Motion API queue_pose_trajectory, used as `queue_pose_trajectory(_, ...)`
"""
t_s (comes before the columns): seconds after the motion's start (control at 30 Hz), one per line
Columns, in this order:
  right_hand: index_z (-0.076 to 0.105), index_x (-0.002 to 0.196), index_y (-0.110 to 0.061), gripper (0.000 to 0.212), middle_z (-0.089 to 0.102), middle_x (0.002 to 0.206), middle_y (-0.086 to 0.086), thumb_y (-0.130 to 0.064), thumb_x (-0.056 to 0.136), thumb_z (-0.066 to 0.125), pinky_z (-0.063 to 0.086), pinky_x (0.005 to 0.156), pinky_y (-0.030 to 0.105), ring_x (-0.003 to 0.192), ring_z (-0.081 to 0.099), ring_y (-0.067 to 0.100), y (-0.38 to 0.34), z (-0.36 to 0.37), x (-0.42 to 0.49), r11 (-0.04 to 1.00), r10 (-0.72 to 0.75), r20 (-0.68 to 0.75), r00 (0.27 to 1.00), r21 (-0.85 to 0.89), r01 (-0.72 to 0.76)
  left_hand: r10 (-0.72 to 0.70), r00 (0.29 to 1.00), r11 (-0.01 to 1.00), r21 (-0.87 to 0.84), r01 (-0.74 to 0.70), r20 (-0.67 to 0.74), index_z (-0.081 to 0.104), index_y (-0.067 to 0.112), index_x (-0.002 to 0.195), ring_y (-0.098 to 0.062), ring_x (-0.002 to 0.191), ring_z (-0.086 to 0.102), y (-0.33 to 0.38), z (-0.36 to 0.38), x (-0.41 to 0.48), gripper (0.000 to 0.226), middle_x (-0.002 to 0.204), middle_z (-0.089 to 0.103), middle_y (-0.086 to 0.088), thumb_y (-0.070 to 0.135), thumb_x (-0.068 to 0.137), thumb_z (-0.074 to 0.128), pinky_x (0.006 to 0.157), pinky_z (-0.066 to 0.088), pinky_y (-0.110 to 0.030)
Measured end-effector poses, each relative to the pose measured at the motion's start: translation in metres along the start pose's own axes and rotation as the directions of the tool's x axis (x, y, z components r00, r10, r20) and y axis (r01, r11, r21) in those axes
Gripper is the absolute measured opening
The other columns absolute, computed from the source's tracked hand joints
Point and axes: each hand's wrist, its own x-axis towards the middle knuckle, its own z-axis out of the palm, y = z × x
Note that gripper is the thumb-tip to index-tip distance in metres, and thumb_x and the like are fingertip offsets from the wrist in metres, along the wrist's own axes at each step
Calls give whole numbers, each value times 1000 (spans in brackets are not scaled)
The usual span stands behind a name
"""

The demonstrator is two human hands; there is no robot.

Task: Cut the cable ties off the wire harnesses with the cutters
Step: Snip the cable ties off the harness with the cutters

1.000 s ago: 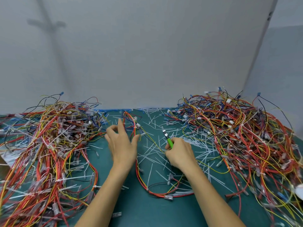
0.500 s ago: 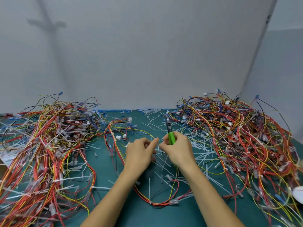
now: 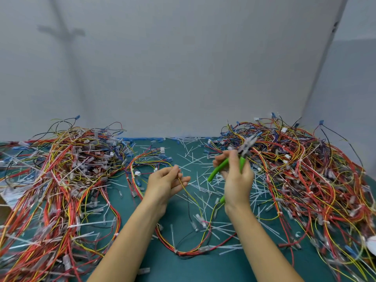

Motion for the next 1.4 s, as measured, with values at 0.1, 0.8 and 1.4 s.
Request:
queue_pose_trajectory(0.1, 60, 92, -10, 26, 68, 82, 5, -24, 105, 42, 57, 78, 30, 78, 69, 17, -8, -5, 5, 991, -30, -32, 999, 127, 33, 9, 1000, 999, -32, -9, -12, 60, 7, 83, -8, 56, 67, 1, 0, 1, 20, 65, 58, 0, 16, 99, 54, 54, 55, -18)
queue_pose_trajectory(0.8, 64, 70, -17, 53, 62, 56, -3, -53, 100, 39, 46, 58, 29, 46, 55, 10, 4, -1, -7, 601, 445, 381, 810, -798, 45, 23, 993, 979, -205, 2, 119, 70, 10, 107, -2, 67, 62, 3, -6, 5, 19, 86, 69, 1, 8, 94, 56, 54, 47, -10)
queue_pose_trajectory(1.4, 65, 71, -13, 56, 60, 56, 0, -53, 100, 39, 46, 51, 30, 48, 55, 17, 10, 3, -13, 669, 476, 372, 797, -741, -54, -19, 973, 1000, 2, 19, 230, 75, 38, 107, -10, 79, 53, 1, -8, -1, 30, 113, 72, 9, 37, 78, 66, 69, 41, -24)
